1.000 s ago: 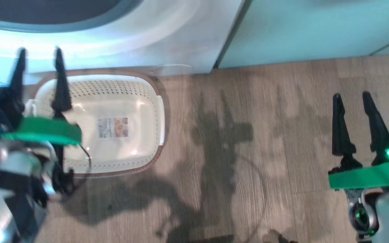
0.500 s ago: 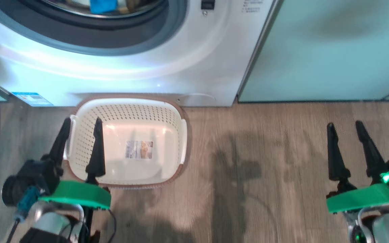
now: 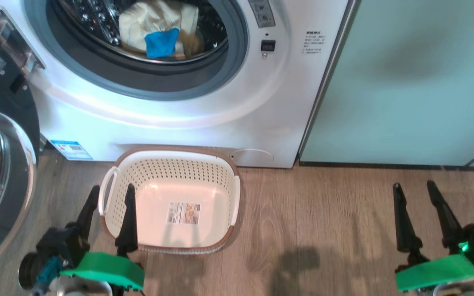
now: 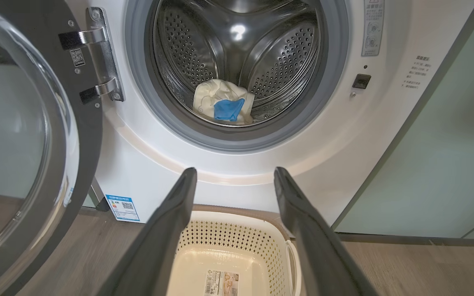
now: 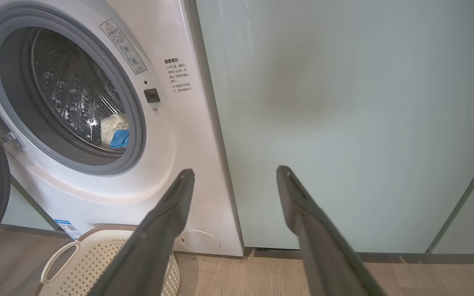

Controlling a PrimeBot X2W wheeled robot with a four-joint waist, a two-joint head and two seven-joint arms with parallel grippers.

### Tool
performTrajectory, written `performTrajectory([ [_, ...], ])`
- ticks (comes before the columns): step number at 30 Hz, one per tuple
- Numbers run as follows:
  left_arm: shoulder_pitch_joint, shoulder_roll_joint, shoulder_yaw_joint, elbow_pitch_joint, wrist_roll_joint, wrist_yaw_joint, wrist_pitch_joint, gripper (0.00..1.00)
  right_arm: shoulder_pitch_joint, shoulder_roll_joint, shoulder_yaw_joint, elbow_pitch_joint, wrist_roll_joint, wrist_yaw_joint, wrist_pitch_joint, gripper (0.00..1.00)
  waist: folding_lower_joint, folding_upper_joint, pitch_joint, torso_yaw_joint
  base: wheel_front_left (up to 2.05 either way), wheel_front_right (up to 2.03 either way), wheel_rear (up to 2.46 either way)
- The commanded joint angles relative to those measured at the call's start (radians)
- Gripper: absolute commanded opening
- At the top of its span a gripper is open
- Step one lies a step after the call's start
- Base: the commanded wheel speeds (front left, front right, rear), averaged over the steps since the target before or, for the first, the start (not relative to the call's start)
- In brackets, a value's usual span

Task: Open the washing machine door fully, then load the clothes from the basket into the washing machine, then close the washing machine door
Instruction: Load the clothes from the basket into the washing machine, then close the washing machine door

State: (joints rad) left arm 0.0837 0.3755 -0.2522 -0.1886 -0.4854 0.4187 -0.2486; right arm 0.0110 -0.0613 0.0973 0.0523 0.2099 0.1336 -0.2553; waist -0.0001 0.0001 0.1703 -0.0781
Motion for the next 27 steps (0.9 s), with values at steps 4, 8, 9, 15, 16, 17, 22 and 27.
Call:
performTrajectory([
  [4, 0.014, 0.005, 0.048, -0.015, 0.000, 0.010, -0.011, 1.00, 0.030, -0.005, 0.024, -0.038, -0.010, -0.003, -0.003, 1.00, 0.0001, -0.0001, -0.051, -0.004, 0.00, 0.00, 0.00],
  [8, 0.033, 0.003, 0.048, -0.017, -0.001, -0.001, -0.012, 1.00, 0.060, -0.002, 0.020, -0.042, -0.010, -0.003, 0.007, 1.00, 0.0001, -0.0001, -0.076, -0.006, 0.00, 0.00, 0.00],
  [9, 0.033, 0.003, 0.048, -0.017, -0.001, -0.001, -0.012, 1.00, 0.060, -0.002, 0.020, -0.042, -0.010, -0.003, 0.007, 1.00, 0.0001, -0.0001, -0.076, -0.006, 0.00, 0.00, 0.00],
  [15, 0.039, 0.006, 0.051, -0.016, 0.003, -0.007, -0.012, 1.00, 0.067, 0.002, 0.017, -0.051, -0.010, -0.003, 0.016, 1.00, 0.0001, -0.0001, -0.089, -0.007, 0.00, 0.00, 0.00],
  [16, 0.040, 0.006, 0.051, -0.016, 0.004, -0.007, -0.012, 1.00, 0.068, 0.002, 0.015, -0.052, -0.011, -0.003, 0.016, 1.00, 0.0001, -0.0001, -0.090, -0.007, 0.00, 0.00, 0.00],
  [17, 0.040, 0.006, 0.050, -0.015, 0.004, -0.007, -0.012, 1.00, 0.069, 0.002, 0.014, -0.052, -0.011, -0.003, 0.017, 1.00, 0.0001, -0.0001, -0.092, -0.006, 0.00, 0.00, 0.00],
  [22, 0.045, 0.004, 0.051, -0.019, 0.004, -0.006, -0.012, 1.00, 0.073, 0.004, 0.015, -0.054, -0.011, -0.003, 0.018, 1.00, 0.0001, -0.0001, -0.094, -0.008, 0.00, 0.00, 0.00],
  [27, 0.045, 0.008, 0.056, -0.023, 0.005, -0.008, -0.012, 1.00, 0.072, 0.005, 0.015, -0.053, -0.010, -0.003, 0.017, 1.00, 0.0001, -0.0001, -0.090, -0.011, 0.00, 0.00, 0.00],
])
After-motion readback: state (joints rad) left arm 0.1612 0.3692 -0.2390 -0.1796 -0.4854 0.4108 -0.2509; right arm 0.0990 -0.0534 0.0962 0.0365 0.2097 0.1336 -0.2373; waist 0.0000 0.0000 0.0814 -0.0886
